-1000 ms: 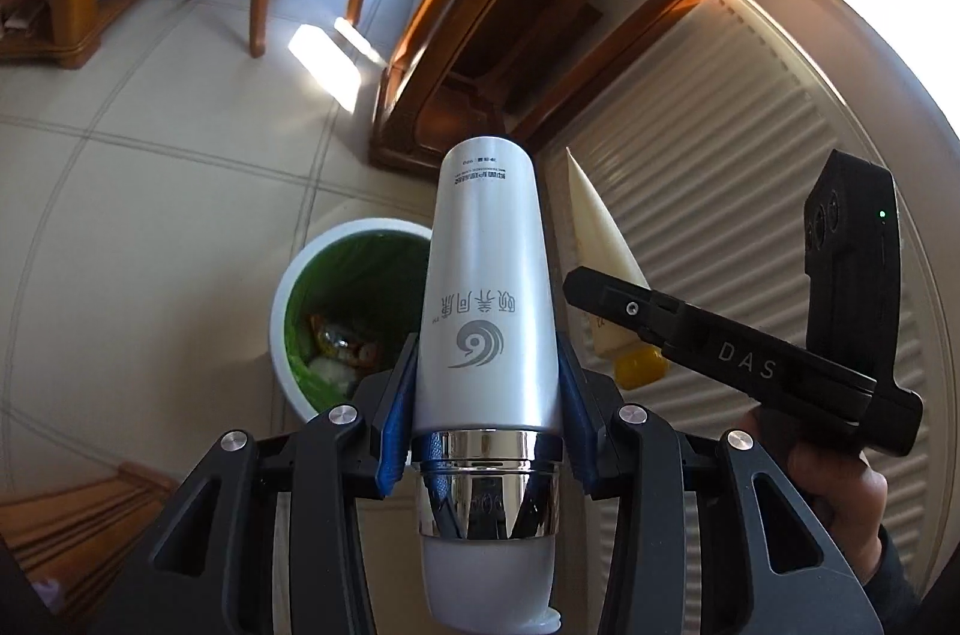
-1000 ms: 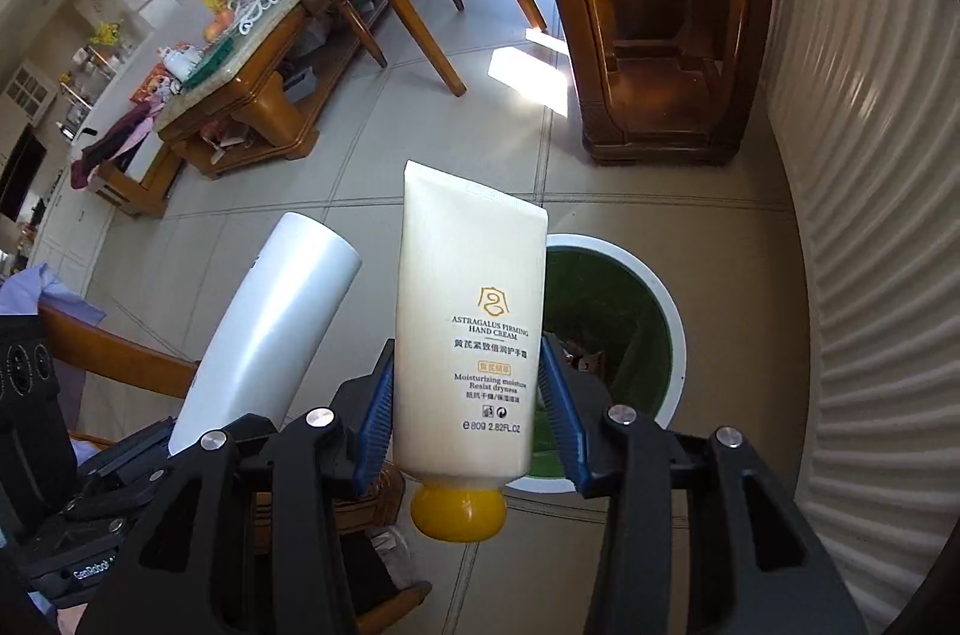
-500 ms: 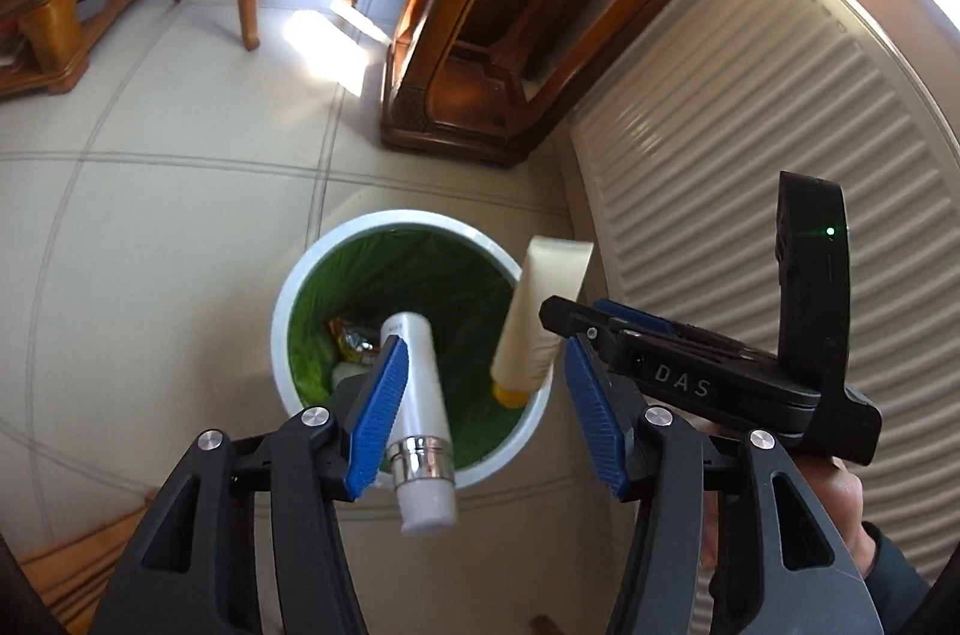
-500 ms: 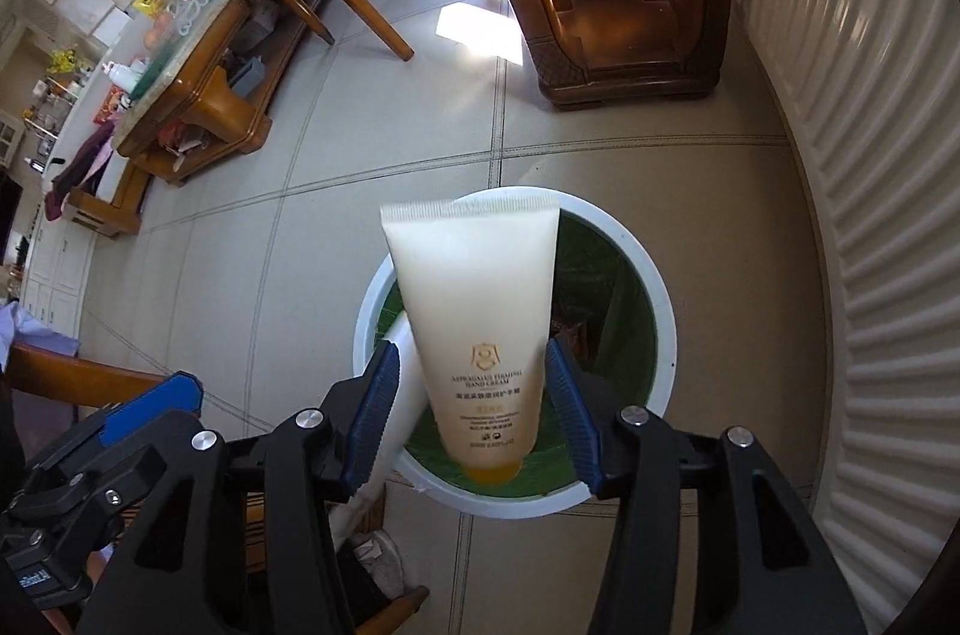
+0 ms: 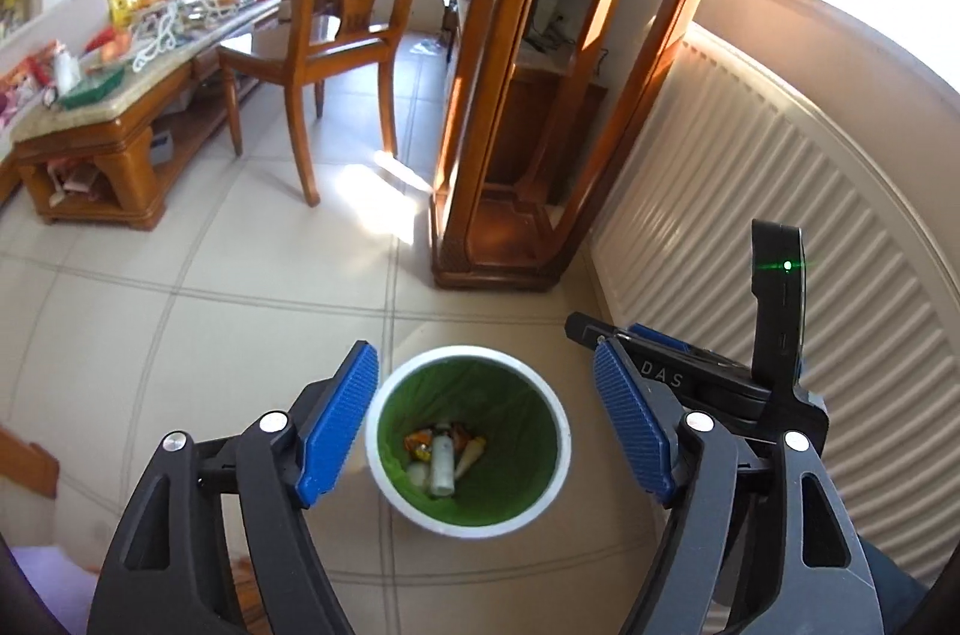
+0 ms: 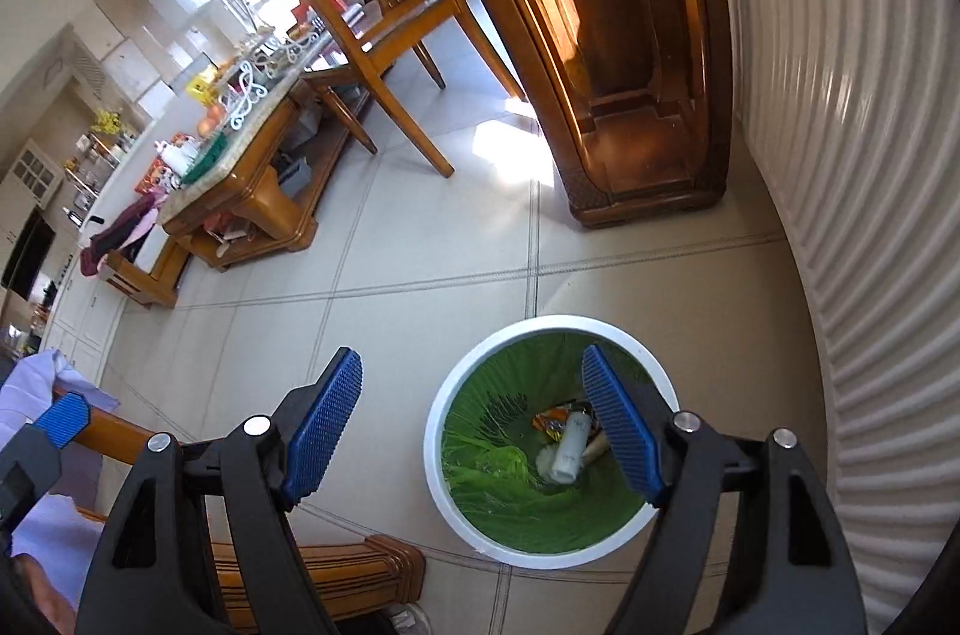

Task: Collect trash
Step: 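Move both tools back from the bin to the table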

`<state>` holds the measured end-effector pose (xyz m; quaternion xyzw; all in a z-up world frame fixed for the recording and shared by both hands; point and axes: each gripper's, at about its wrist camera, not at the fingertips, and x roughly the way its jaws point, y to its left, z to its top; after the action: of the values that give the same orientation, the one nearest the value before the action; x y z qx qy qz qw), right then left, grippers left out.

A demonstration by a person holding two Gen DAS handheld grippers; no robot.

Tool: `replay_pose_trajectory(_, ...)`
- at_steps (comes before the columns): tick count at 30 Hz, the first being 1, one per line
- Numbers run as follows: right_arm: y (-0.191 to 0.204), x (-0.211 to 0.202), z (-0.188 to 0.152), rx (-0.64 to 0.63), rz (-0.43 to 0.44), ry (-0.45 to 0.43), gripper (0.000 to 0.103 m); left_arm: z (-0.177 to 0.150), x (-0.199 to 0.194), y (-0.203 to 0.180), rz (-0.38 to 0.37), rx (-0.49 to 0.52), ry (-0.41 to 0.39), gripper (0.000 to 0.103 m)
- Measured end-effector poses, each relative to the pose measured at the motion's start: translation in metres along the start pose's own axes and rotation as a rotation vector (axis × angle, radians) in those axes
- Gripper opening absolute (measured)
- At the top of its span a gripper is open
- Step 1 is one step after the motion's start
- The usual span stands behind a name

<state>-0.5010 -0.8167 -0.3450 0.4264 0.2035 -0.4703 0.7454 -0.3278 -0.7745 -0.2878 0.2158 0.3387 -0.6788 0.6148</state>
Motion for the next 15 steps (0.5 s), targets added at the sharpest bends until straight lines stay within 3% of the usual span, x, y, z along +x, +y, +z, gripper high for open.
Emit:
replay_pose_trajectory(7,0.099,-0.071,0.018,-0.130,0.122,-0.142,0.075,0.015,-0.138,0.008,0.072,0.011,-0.152,0.081)
replay_pose_trajectory(11,0.188,-0.118,0.015,-0.271,0.226,-0.202,0.075,0.007,-0.223,0.027,0.087,-0.018,-0.228,0.081)
replay_pose_trajectory(15,0.294,-0.170,-0.004,-0.434,0.392,-0.229,0.075,-0.019,-0.325,0.063,0.147,-0.081,-0.324,0.082)
